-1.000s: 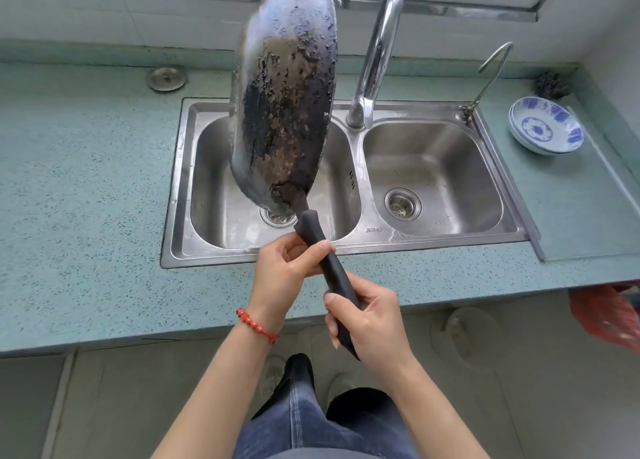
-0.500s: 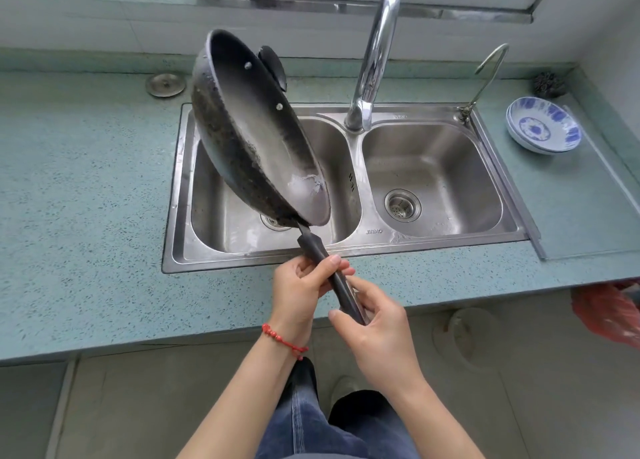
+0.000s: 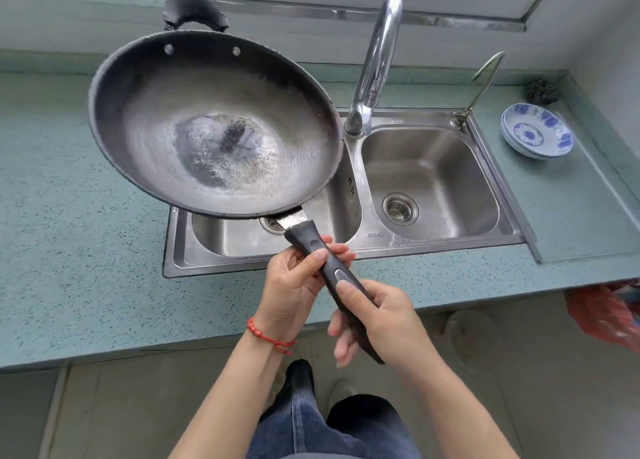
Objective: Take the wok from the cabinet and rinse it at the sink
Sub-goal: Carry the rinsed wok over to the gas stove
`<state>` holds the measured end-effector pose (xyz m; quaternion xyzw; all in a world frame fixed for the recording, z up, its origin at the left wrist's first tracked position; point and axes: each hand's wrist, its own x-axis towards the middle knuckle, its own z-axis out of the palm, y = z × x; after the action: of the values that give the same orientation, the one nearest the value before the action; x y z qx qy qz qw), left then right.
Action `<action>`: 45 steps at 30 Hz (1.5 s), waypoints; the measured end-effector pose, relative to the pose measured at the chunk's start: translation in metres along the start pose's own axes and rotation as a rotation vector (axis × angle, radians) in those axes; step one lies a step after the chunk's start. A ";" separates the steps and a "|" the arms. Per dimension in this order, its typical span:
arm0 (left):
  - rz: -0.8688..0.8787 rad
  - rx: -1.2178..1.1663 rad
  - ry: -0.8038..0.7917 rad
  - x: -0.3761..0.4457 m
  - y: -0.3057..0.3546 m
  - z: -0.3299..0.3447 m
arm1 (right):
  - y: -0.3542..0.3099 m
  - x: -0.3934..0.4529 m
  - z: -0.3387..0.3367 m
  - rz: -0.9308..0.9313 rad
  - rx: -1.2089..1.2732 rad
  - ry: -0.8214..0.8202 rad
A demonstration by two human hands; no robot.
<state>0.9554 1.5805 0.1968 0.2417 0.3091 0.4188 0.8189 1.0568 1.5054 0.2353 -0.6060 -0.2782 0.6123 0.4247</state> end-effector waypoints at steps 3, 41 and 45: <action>-0.013 -0.048 -0.018 0.000 0.007 -0.002 | -0.012 0.001 0.003 -0.007 -0.046 -0.065; 0.401 0.125 0.825 -0.059 -0.060 0.035 | 0.021 0.000 -0.042 -0.147 -0.396 -0.509; 0.472 0.081 0.927 -0.092 -0.067 0.029 | 0.031 -0.016 -0.029 -0.138 -0.460 -0.635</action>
<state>0.9702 1.4640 0.2008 0.1254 0.5922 0.6430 0.4692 1.0783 1.4716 0.2140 -0.4457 -0.5656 0.6611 0.2106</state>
